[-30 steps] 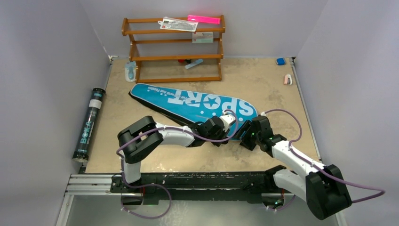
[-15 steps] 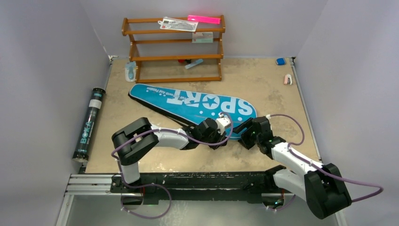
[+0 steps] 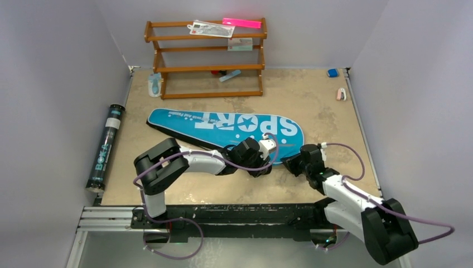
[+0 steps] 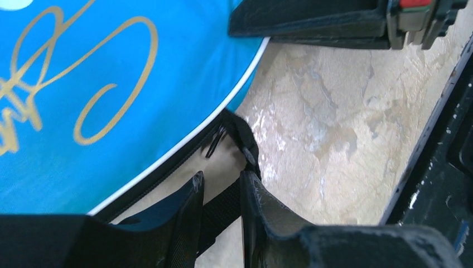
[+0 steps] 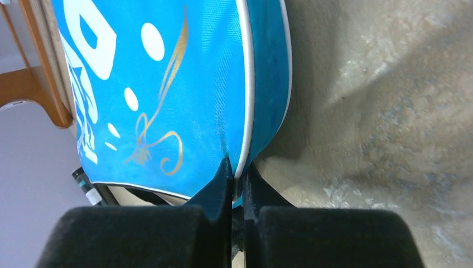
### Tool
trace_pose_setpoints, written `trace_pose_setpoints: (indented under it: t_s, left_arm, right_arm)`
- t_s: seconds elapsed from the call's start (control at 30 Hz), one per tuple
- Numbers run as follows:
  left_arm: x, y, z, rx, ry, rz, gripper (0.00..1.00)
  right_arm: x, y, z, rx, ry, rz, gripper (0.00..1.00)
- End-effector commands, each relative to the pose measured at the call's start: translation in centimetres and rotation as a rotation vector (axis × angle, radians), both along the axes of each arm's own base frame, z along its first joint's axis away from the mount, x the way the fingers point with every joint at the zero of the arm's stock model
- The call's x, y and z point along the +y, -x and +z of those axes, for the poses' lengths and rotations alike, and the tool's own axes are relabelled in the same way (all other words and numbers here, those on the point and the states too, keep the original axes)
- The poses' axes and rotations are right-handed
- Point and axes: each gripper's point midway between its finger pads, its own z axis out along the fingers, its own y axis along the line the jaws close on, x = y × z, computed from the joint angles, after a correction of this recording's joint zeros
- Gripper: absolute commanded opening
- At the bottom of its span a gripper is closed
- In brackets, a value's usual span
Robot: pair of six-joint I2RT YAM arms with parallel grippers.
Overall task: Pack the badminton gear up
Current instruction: Zip the racket bag at the center of the board.
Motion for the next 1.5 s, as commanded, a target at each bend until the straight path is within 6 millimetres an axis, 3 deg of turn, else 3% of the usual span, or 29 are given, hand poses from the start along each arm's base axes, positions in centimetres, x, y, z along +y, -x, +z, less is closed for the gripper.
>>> trace_pose_setpoints:
  t_s: [0.0,0.2,0.37,0.47,0.57,0.77,1.07,1.17,1.33,1.47]
  left_arm:
    - [0.6,-0.1,4.4,0.021,0.070,0.050,0.29]
    - [2.0,-1.6,6.5,-0.007,0.055,0.166,0.28]
    - [1.8,-1.4,6.2,-0.002,0.046,0.148,0.24]
    - [1.6,-0.8,6.1,0.005,0.052,0.108,0.20]
    - [2.0,-0.1,7.3,-0.003,0.085,0.092,0.19]
    - [3.2,2.6,12.2,-0.032,0.233,0.071,0.28]
    - [3.1,5.5,13.4,0.053,0.466,0.282,0.35]
    - [2.6,5.6,12.8,0.013,0.475,0.347,0.35]
    - [3.1,4.8,8.2,-0.048,0.442,0.446,0.32]
    - [2.5,3.8,8.8,-0.075,0.556,0.481,0.31]
  right_arm:
    - [-1.9,1.0,0.1,0.026,0.105,-0.019,0.00]
    - [-1.4,1.1,3.4,-0.039,0.071,0.016,0.02]
    - [-0.8,1.0,5.2,-0.067,0.041,0.038,0.02]
    - [-0.4,0.7,6.3,-0.078,0.025,0.045,0.02]
    - [-0.4,0.4,7.1,-0.078,0.029,0.043,0.02]
    - [-0.2,0.0,8.0,-0.048,0.018,0.025,0.02]
    - [1.4,-0.7,12.0,0.075,-0.091,-0.040,0.00]
    - [1.6,-0.5,13.0,0.137,-0.101,-0.056,0.00]
    - [2.4,-0.3,14.4,0.135,-0.170,-0.049,0.00]
    - [2.7,0.3,14.6,0.146,-0.213,-0.053,0.00]
